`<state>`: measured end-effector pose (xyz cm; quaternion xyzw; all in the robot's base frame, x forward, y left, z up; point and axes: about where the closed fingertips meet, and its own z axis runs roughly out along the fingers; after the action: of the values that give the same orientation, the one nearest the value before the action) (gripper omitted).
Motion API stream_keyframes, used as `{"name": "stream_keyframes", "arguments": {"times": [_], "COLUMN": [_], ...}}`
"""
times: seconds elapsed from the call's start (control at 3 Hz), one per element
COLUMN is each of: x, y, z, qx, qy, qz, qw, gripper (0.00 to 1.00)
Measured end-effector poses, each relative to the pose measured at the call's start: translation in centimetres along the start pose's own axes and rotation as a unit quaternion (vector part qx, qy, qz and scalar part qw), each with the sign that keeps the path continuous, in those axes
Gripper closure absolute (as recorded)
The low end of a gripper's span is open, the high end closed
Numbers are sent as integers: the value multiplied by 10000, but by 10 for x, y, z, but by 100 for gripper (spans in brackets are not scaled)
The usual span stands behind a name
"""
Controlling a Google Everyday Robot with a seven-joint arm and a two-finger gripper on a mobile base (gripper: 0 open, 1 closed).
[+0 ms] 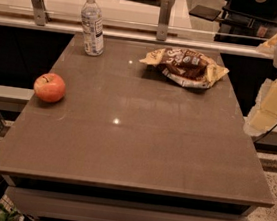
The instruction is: Move brown chip bag near apple
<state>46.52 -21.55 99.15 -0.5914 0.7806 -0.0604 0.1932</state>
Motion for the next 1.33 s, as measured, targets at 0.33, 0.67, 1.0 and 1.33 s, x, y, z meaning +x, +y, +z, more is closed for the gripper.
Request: {"name": "stream_keyframes", "arguments": {"times": [0.33,0.67,1.0,1.33], "x": [-9,-21,-33,-50], "y": [-37,-76,-105,-135], "z": [10,27,52,86], "qx": [316,518,396,99], "qy": [26,58,3,-139], "qz": [202,429,529,569], "qw": [9993,9977,9978,9982], "gripper": [0,0,0,0]}}
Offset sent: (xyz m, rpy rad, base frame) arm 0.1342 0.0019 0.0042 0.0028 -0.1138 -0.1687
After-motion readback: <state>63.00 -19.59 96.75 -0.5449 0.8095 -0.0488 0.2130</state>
